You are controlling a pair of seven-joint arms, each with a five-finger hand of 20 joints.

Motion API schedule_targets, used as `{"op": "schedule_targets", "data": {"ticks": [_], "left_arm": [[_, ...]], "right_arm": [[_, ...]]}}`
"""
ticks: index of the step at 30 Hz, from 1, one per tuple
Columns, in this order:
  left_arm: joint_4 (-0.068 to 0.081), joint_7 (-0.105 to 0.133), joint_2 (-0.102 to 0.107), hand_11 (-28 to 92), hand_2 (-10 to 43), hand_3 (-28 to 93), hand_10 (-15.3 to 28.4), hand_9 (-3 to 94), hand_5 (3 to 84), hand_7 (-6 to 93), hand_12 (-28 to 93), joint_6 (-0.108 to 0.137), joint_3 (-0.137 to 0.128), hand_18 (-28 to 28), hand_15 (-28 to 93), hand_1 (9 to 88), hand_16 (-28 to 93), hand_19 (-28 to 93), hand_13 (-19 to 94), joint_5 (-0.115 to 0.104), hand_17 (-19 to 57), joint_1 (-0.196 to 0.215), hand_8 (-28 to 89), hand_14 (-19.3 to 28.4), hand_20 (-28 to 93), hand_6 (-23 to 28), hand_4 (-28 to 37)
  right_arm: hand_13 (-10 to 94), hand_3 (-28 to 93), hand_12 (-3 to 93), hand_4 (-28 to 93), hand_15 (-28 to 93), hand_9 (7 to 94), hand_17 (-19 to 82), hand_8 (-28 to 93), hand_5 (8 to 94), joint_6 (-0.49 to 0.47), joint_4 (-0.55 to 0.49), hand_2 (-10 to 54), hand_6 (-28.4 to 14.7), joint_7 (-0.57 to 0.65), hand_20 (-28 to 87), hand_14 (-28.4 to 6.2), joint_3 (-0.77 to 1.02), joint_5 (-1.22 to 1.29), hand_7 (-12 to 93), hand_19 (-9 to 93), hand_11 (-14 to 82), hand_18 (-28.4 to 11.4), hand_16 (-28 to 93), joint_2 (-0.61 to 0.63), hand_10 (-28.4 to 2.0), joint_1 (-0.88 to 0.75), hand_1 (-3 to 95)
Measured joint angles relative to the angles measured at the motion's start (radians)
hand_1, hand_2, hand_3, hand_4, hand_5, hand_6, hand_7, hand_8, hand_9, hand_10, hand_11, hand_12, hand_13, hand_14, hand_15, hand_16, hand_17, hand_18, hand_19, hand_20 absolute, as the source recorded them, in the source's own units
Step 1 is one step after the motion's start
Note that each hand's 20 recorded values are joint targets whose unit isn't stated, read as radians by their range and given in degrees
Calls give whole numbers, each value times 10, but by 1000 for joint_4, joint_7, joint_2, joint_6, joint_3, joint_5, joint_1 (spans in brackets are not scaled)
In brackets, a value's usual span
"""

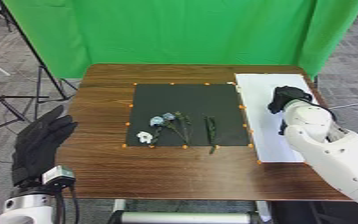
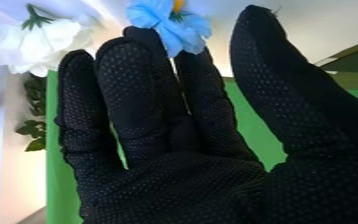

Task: Arrange flowers

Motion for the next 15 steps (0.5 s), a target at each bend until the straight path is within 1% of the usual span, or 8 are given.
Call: {"op": "schedule_targets", "data": {"ticks": [2, 3, 8, 10, 15], "left_arm": [[0, -1, 0, 376, 45, 800, 220, 396, 448, 123, 90, -1, 0, 238, 685, 263, -167, 627, 282, 0, -84, -1, -90, 284, 40, 125, -190], [0, -1, 0, 377, 45, 799, 220, 396, 448, 123, 90, -1, 0, 238, 685, 263, -167, 627, 282, 0, -84, -1, -90, 284, 40, 125, -190], [1, 1, 3, 377, 45, 799, 220, 396, 448, 123, 91, 0, 1, 238, 686, 263, -167, 627, 282, -2, -84, -1, -90, 284, 41, 125, -188], [1, 2, 4, 377, 45, 800, 220, 396, 448, 123, 90, 0, 1, 238, 685, 263, -167, 628, 282, -2, -84, -1, -90, 284, 41, 125, -187], [1, 1, 4, 377, 45, 801, 221, 397, 448, 122, 90, 0, 1, 238, 685, 263, -167, 627, 282, -2, -84, -2, -90, 284, 41, 125, -187]], "right_arm": [[631, 811, 183, -282, 743, 667, 349, -37, 627, 3, 3, -79, -36, 2, 56, -91, -7, -5, 267, 932, 275, -196, 197, 1, -131, 1, 442], [638, 798, 207, -282, 734, 686, 353, -20, 635, 5, 4, -83, -33, 3, 56, -85, -13, -7, 279, 932, 256, -194, 212, 3, -122, 2, 459], [681, 754, 315, -283, 712, 782, 377, -13, 680, 22, 7, -83, -17, 11, 78, -66, -38, -27, 328, 932, 177, -190, 234, 10, -91, 10, 513], [696, 753, 346, -283, 706, 809, 384, -7, 699, 31, 10, -81, -10, 14, 85, -60, -51, -33, 331, 932, 153, -188, 239, 14, -86, 14, 525], [730, 759, 374, -283, 695, 843, 405, 4, 734, 82, 12, -82, 2, 21, 106, -48, -95, -45, 339, 932, 170, -186, 245, 31, -75, 25, 550]]}}
